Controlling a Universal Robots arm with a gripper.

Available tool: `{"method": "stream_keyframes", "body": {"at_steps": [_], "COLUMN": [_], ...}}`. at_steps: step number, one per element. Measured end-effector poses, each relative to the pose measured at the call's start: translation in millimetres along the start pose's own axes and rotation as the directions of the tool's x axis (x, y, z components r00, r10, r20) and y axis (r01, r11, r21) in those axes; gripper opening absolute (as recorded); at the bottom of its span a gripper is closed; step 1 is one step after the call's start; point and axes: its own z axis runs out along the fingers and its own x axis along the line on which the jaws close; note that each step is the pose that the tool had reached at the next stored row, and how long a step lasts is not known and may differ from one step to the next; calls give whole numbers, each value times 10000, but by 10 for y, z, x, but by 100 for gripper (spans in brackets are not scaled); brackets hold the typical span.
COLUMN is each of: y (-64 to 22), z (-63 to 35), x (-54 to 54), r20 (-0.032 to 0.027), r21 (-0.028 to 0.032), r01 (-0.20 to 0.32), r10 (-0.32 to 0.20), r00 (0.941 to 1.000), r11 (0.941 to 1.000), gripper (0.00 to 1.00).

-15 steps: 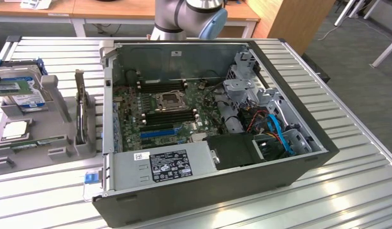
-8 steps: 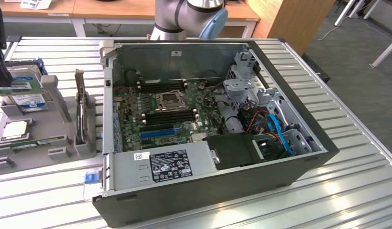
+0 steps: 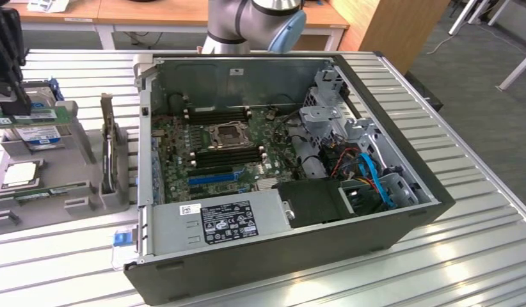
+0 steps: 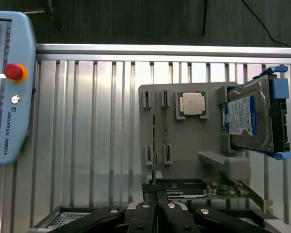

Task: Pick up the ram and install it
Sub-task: 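Pick up the ram and move it above insertion slot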

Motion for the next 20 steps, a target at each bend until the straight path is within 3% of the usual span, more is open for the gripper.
{"method": "stream_keyframes", "body": {"at_steps": [4, 5, 7, 20], "y": [-87, -228, -377, -651], "z": [-6, -17, -27, -47], "x": [-1, -2, -4, -6], "r20": [0, 0, 0, -1], "r21": [-12, -30, -50, -98], "r01": [-1, 0, 0, 0], "r10": [1, 0, 0, 0], "r00": [10000, 10000, 10000, 10000], "r11": [10000, 10000, 10000, 10000], "gripper": [12, 12, 12, 12]}}
